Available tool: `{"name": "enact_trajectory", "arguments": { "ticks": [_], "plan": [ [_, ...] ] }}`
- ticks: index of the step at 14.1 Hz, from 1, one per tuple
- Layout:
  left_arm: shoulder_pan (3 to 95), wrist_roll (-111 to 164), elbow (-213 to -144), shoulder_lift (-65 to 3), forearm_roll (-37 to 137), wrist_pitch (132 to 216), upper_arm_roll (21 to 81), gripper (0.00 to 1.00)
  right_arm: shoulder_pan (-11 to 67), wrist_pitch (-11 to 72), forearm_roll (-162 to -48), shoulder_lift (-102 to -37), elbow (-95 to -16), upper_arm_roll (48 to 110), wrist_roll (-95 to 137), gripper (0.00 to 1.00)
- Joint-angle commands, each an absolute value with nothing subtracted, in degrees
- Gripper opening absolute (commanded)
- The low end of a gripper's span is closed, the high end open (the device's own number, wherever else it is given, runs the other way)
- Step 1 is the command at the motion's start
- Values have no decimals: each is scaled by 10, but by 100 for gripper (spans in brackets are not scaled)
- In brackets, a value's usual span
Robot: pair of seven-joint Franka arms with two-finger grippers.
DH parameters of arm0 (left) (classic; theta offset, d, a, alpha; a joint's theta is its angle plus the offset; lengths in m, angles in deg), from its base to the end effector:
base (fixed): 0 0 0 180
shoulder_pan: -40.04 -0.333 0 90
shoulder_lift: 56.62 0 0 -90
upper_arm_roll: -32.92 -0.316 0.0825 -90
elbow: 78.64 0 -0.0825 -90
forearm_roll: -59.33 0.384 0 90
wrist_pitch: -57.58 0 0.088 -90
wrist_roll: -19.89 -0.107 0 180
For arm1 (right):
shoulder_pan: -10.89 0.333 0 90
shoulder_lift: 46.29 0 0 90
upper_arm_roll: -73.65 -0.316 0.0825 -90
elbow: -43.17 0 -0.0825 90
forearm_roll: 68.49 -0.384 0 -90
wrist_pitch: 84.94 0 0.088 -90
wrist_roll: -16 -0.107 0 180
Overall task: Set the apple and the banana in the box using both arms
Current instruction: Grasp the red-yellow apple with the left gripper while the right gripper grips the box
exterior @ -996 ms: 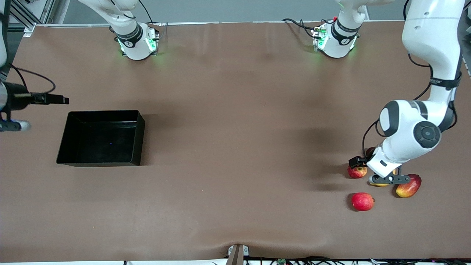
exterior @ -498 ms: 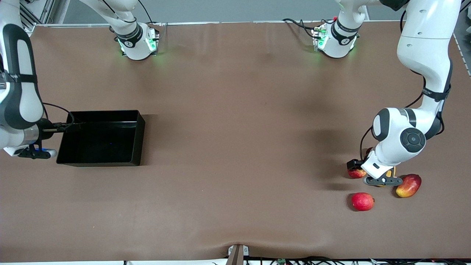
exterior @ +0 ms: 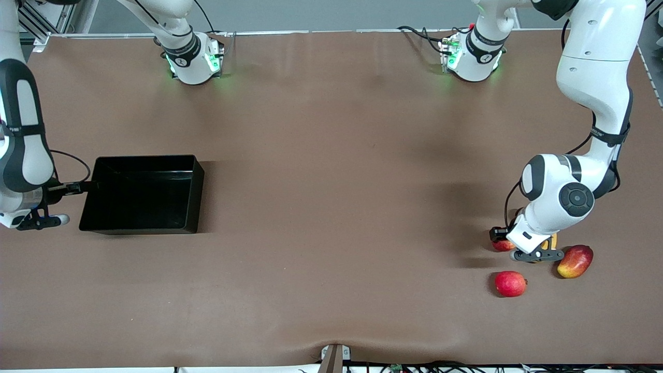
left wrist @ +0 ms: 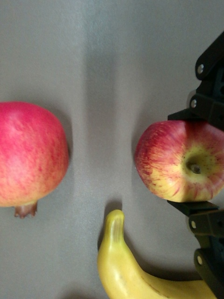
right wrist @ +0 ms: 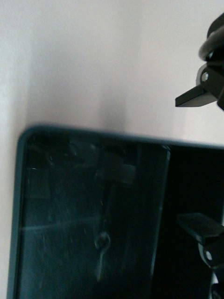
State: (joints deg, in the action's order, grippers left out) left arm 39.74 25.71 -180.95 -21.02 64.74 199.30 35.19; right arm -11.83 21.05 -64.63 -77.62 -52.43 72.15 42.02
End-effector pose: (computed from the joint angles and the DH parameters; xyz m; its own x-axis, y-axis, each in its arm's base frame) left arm 0.6643 -0.0210 0.2116 0.9976 0.0020 0.0699 0.0044 -0.9994 -0.0333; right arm 0.5898 -0.2363 0.2640 0.9322 0.1271 -0.3389 0.0909 -0.9885 -0.1207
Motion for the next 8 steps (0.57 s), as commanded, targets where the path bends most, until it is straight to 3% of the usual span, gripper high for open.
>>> {"name": "enact_trajectory", "arguments": {
  "ticks": [1,2,3,8],
  "plan": [
    [399,270,-1795,-224,659,1986,355,0,-142,323,-631,-767,-594,709,446,77],
    [400,271,-1793,-232,659,1976,356,0,-141,320,-632,-764,-599,709,443,35],
    [400,272,-1787,-241,659,1959,356,0,-139,300,-632,-764,-598,709,434,0],
    [404,308,-1759,-298,653,1840,377,0,-136,278,-639,-765,-584,706,426,0]
  ]
}}
